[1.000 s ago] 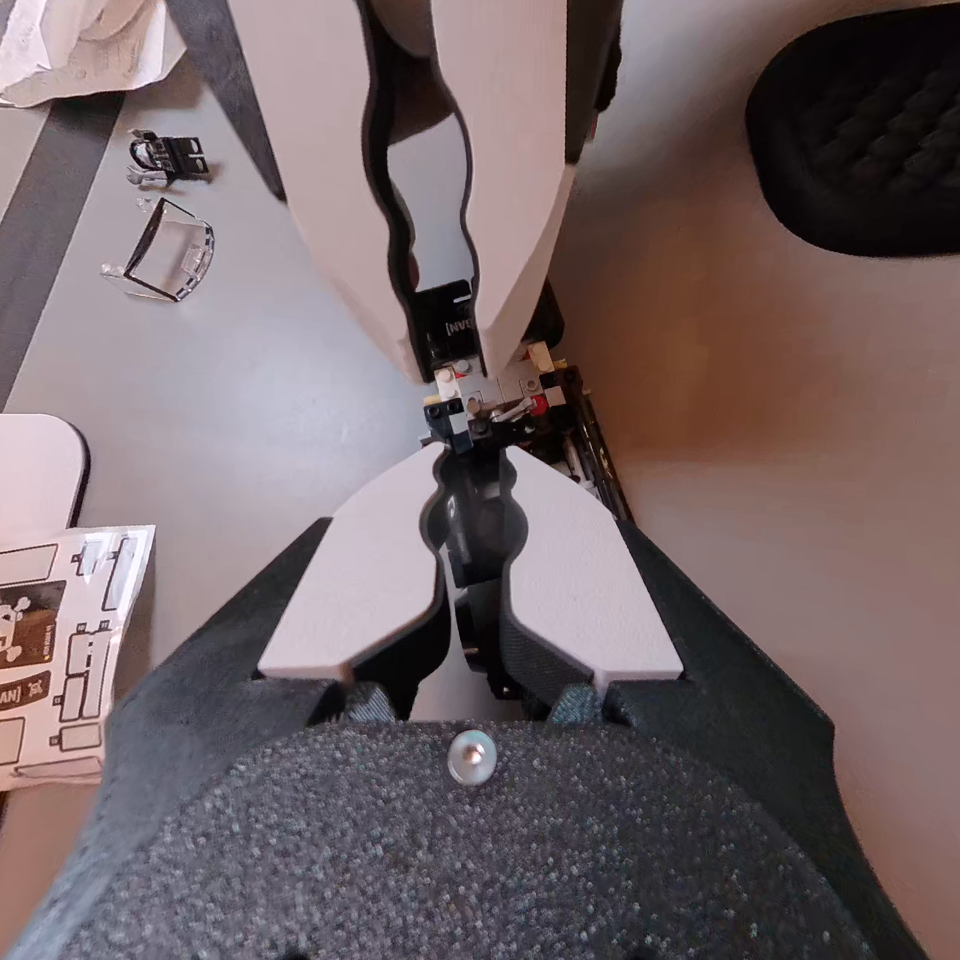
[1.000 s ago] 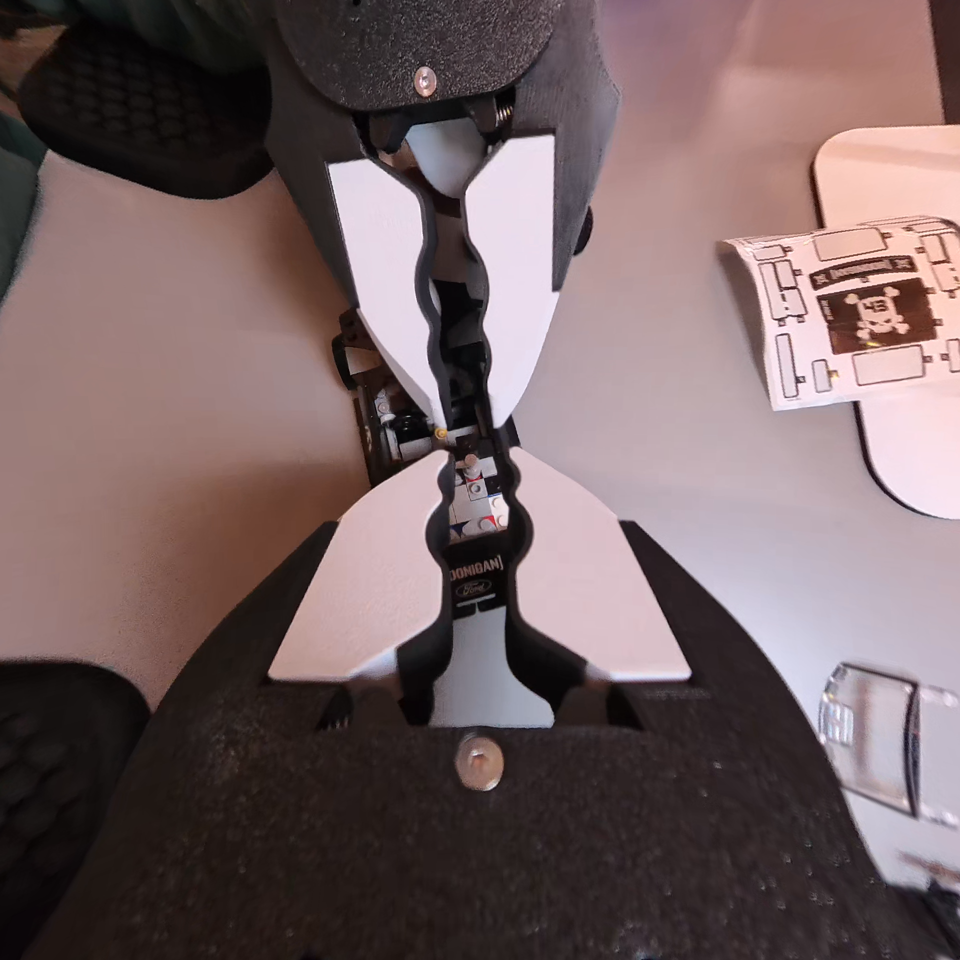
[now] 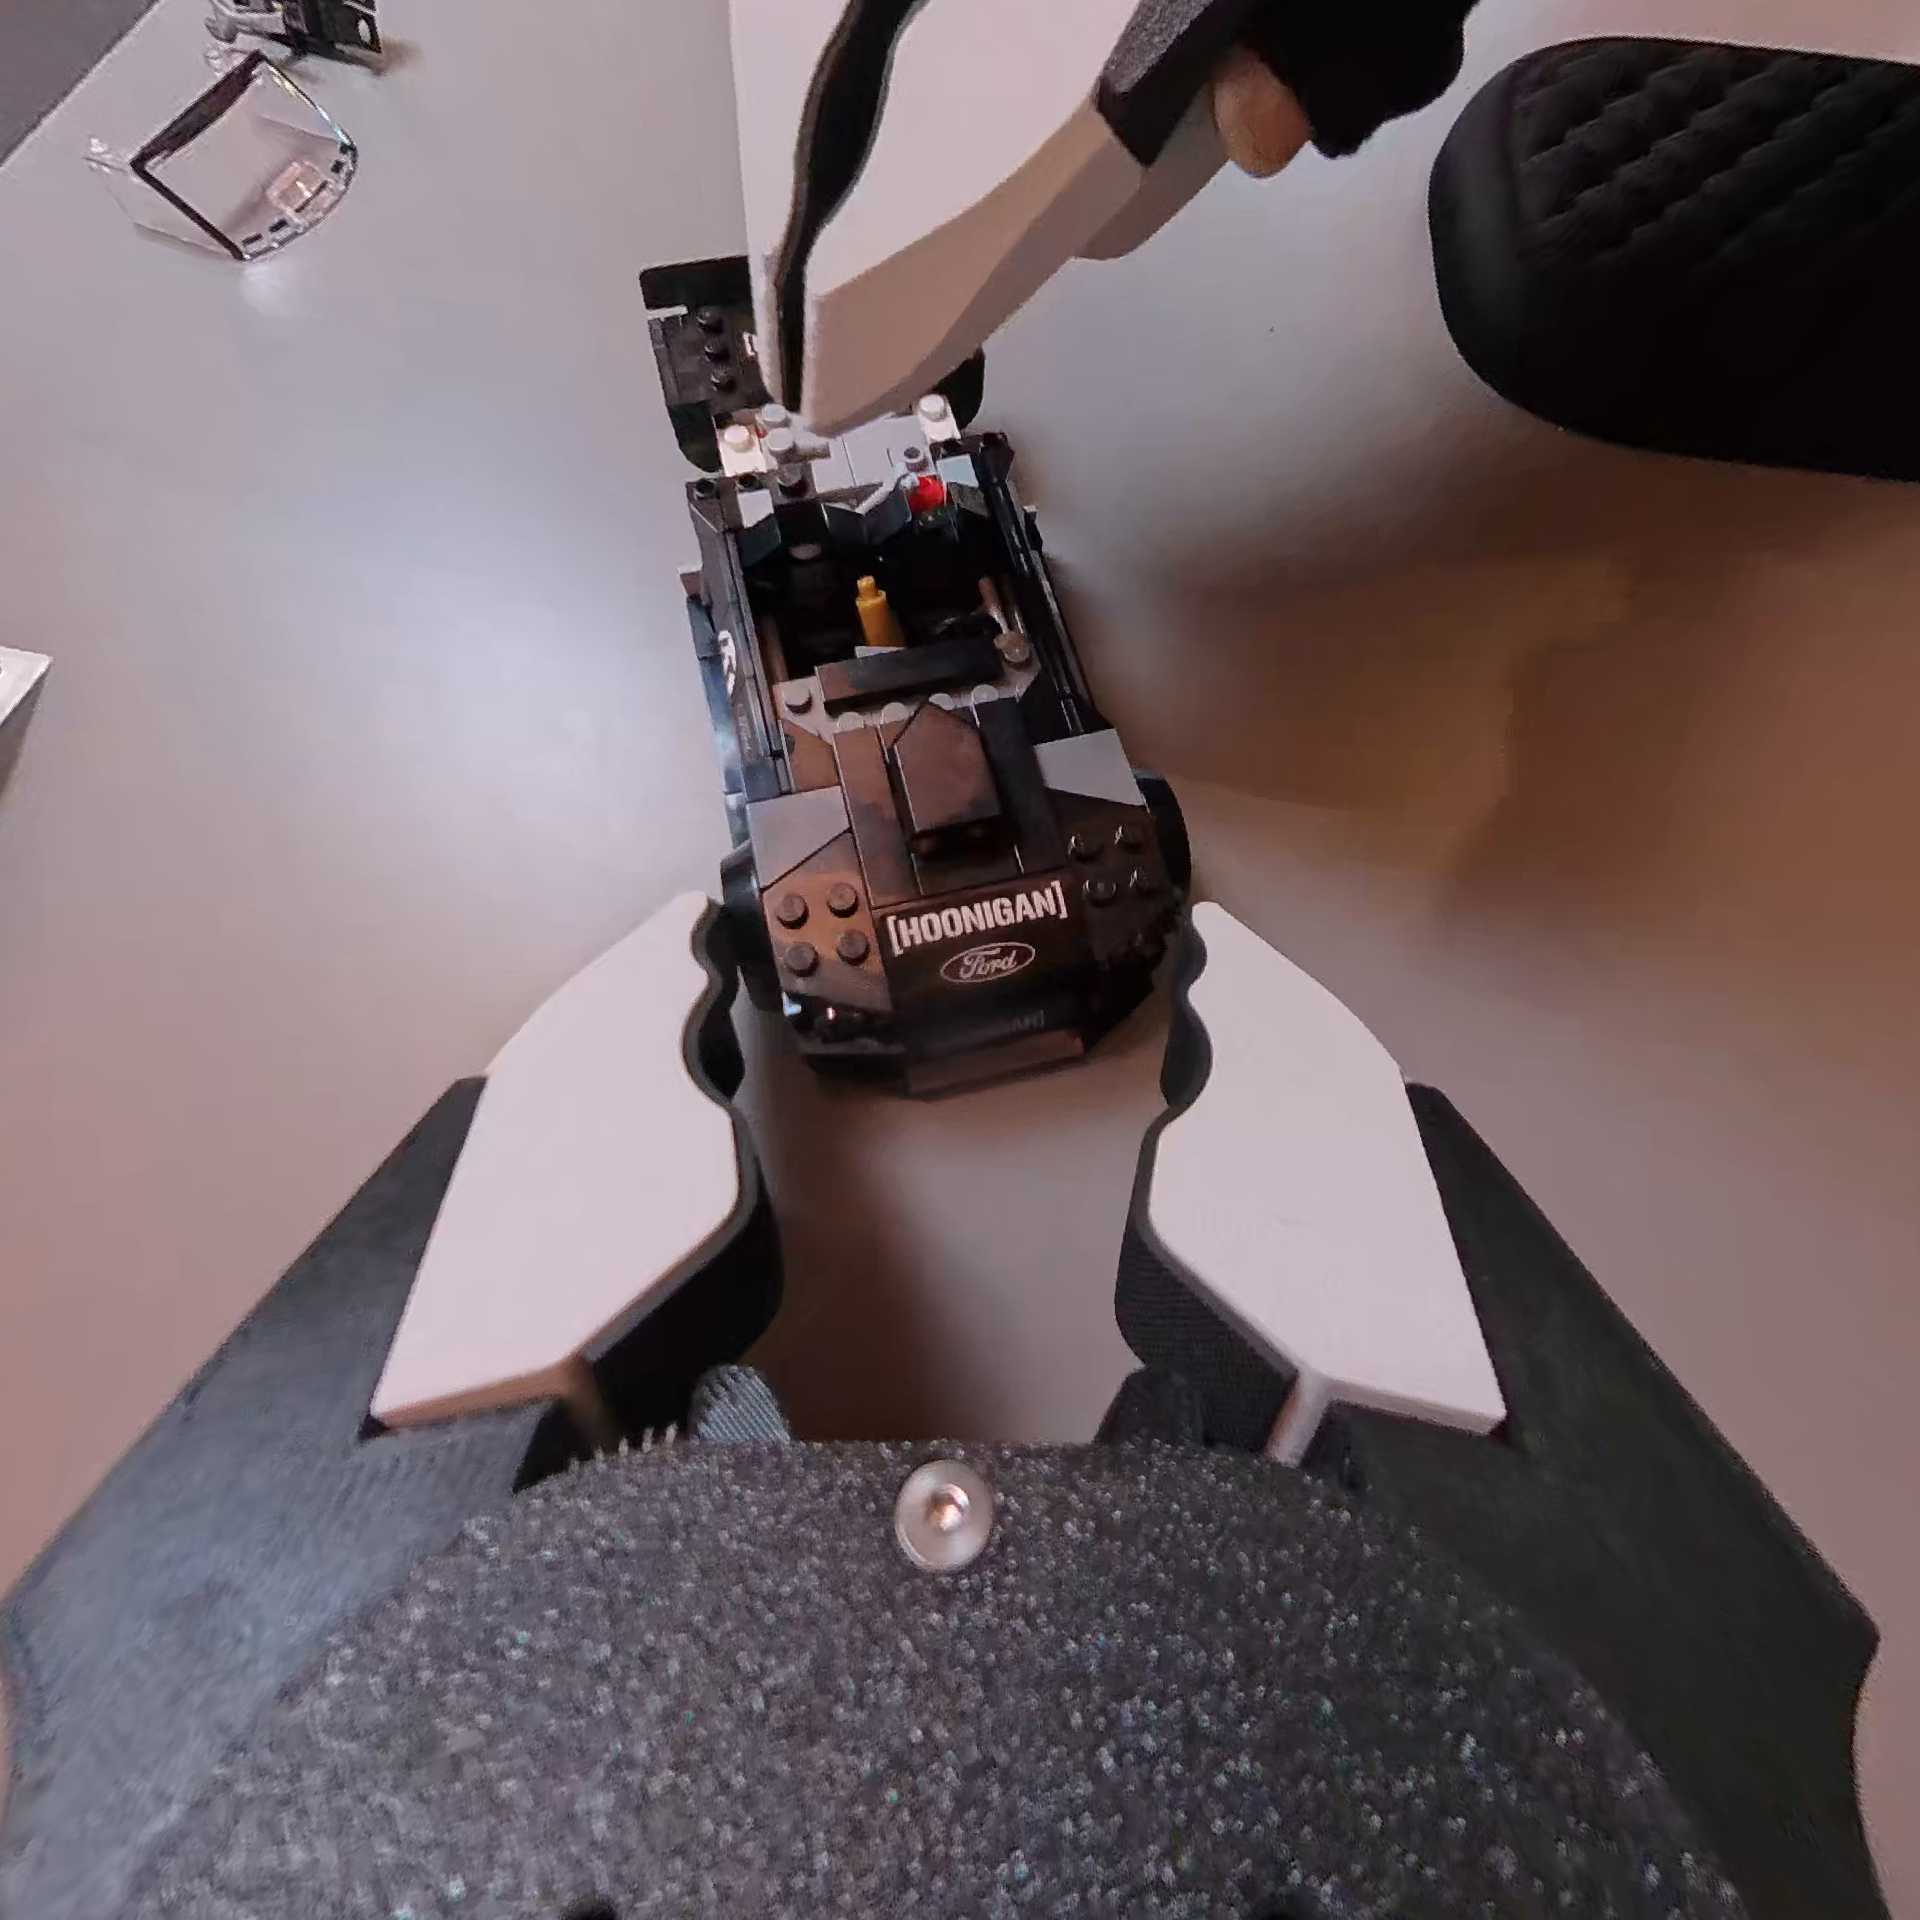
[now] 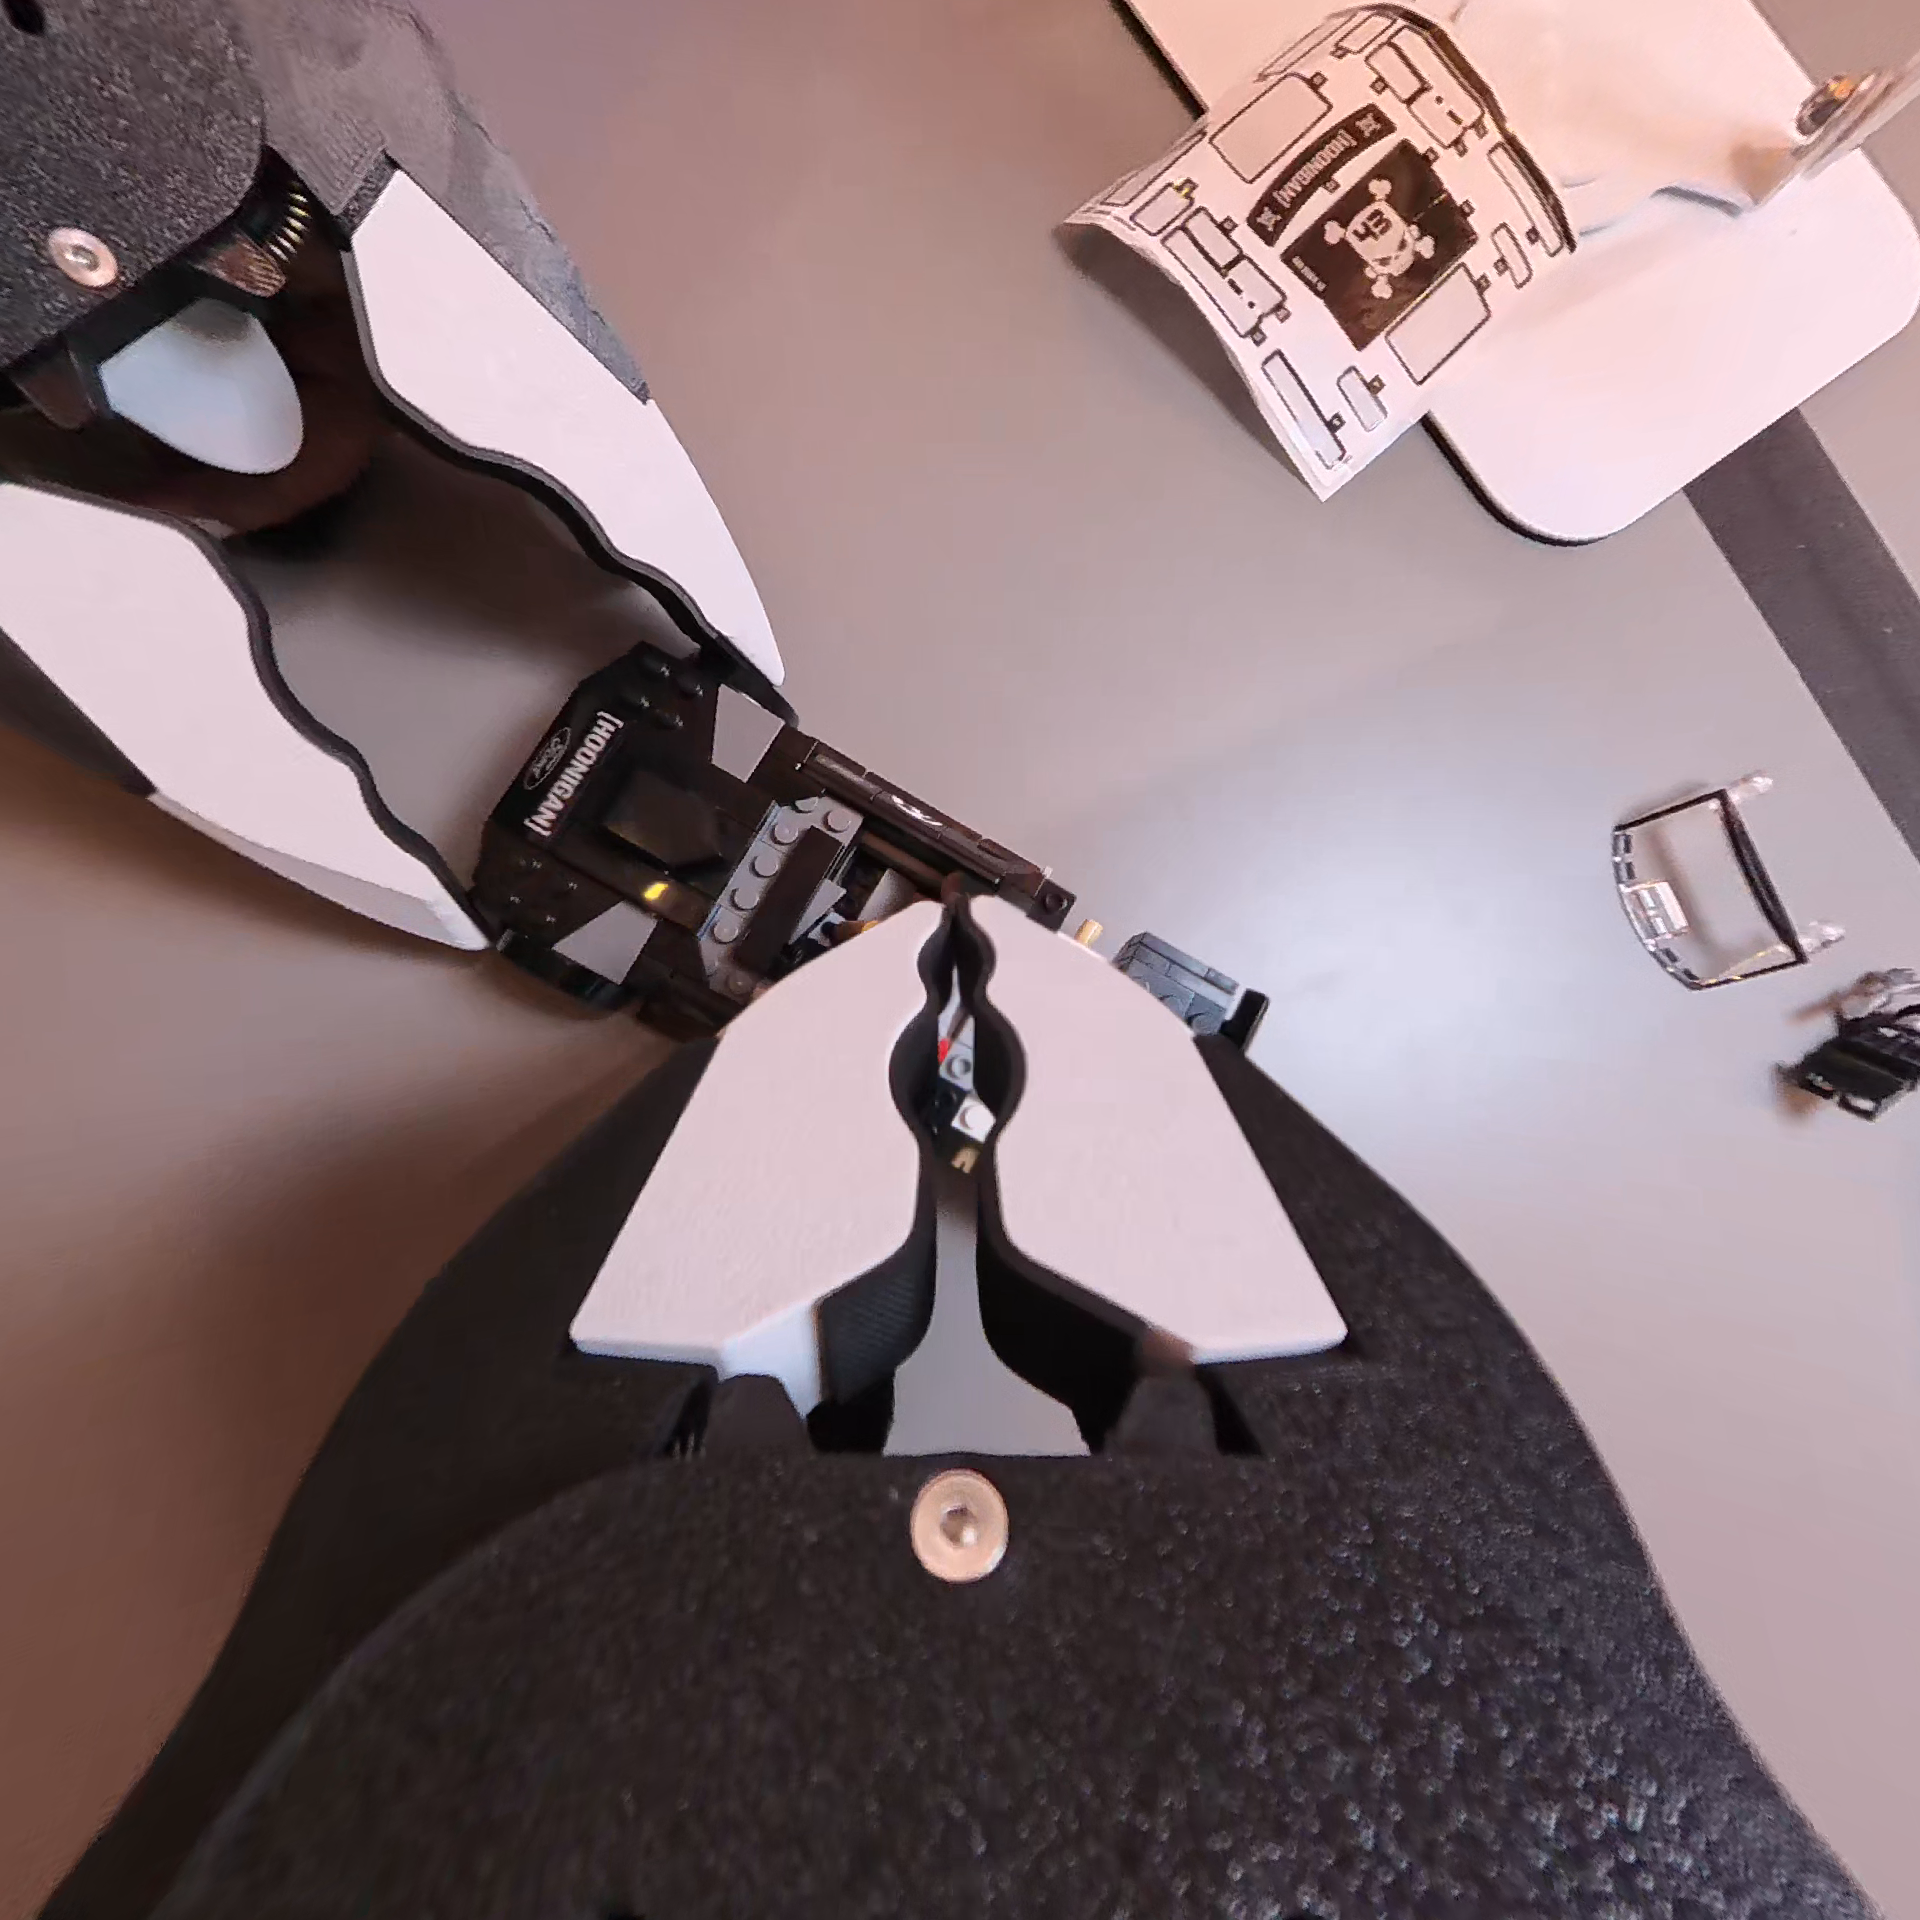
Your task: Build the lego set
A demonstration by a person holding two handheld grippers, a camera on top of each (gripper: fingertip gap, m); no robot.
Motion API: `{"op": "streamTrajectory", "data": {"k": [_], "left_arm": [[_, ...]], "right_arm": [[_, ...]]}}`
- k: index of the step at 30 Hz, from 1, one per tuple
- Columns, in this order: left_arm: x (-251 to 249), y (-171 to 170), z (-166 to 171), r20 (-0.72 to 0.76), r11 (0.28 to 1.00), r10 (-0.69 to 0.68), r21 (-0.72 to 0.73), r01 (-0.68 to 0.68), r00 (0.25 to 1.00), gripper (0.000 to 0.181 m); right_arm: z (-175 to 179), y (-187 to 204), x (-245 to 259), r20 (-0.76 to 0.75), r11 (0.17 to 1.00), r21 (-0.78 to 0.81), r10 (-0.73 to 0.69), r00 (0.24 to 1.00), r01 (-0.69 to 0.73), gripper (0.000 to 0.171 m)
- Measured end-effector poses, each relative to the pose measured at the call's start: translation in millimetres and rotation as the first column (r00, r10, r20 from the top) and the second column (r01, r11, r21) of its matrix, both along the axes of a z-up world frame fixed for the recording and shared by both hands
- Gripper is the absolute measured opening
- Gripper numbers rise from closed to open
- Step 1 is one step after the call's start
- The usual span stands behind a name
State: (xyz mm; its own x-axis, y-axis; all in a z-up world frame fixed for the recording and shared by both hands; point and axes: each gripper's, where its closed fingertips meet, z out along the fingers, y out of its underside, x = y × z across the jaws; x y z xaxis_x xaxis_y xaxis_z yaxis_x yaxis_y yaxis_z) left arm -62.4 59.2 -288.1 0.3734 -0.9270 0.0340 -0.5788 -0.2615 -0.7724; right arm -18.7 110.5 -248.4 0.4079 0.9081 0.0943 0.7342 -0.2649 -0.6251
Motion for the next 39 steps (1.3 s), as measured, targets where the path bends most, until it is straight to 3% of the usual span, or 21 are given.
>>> {"op": "streamTrajectory", "data": {"k": [19, 28, 39], "left_arm": [[1, 0, -1, 0.005, 1.0, 0.005, 0.009, -0.005, 1.0, 0.08], [0, -2, -6, -0.028, 1.0, -0.005, 0.01, 0.006, 1.0, 0.075], [15, 2, 5, 0.036, 1.0, 0.004, 0.01, -0.004, 0.999, 0.086]], "right_arm": [[-9, 3, -4, 0.11, 0.998, -0.025, 0.059, 0.992, -0.057, 0.0], [-10, 6, 3, 0.021, 0.995, -0.093, 0.025, 0.999, -0.023, 0.0], [-9, 10, 9, -0.042, 0.989, -0.147, -0.003, 0.999, -0.004, 0.0]]}}
